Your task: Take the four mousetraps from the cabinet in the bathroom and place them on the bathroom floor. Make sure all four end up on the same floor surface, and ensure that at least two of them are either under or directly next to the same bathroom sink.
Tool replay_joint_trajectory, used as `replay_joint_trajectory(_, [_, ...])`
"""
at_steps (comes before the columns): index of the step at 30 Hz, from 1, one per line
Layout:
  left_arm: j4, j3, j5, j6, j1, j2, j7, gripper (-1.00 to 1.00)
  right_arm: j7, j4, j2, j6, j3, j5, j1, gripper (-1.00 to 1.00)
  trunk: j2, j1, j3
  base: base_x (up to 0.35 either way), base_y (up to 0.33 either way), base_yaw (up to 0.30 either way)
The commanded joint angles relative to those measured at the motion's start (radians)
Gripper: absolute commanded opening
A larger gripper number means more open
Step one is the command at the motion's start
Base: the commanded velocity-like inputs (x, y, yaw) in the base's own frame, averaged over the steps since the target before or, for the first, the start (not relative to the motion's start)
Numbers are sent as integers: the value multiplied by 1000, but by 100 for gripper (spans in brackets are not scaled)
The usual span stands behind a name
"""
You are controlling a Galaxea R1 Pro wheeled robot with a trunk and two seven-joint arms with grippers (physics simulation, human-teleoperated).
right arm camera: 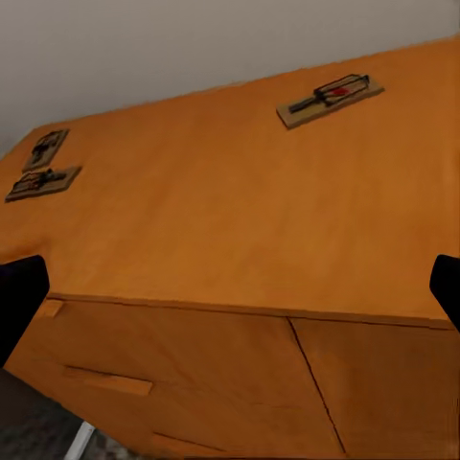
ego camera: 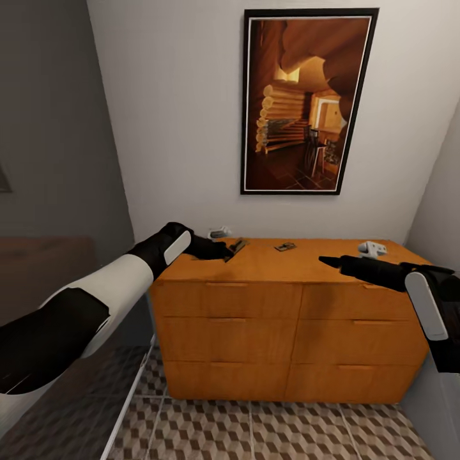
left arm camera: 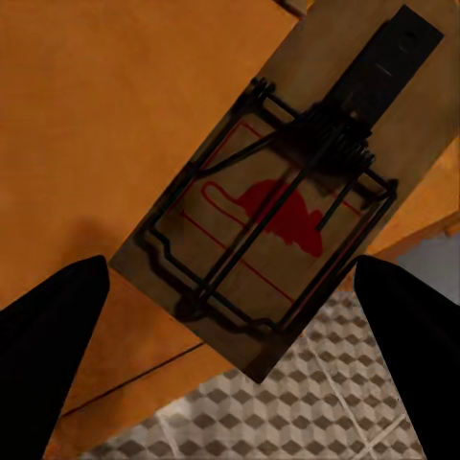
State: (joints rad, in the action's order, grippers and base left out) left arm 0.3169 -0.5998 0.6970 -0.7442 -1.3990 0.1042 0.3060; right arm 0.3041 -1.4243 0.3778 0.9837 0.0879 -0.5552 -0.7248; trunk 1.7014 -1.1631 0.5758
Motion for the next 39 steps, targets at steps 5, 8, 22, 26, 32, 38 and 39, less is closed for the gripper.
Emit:
replay_joint_trajectory(5, [0,-3,15,77,0,6,-55,-100,9,-3,-1,-10,-37,102,-14,100,1,0,1,0,0,279])
replay_joint_trajectory(8, [5,-3,53,116,0,9,-65,-100,9,-3,-3,-16,-50,137,-17,100,1,0,1,0,0,129])
replay_joint_trajectory(22, [51,-6,256,147,1,21,-63,-100,7,-2,-37,-28,-66,156,-19,100,1,0,1,0,0,14])
replay_joint_trajectory(26, [95,-6,259,141,10,24,-61,-100,7,-2,-38,-38,-66,157,-19,100,1,0,1,0,0,0])
replay_joint_trajectory(32, [229,-6,288,127,35,21,-64,-100,7,-2,-39,-41,-66,157,-19,100,1,0,1,0,0,0])
replay_joint_trajectory(38, [294,-5,345,113,39,18,-68,-100,7,-2,-40,-42,-70,156,-19,100,1,0,1,0,0,0])
replay_joint_trajectory(39, [296,-5,347,112,39,17,-68,-100,7,-2,-40,-42,-72,156,-19,100,1,0,1,0,0,0])
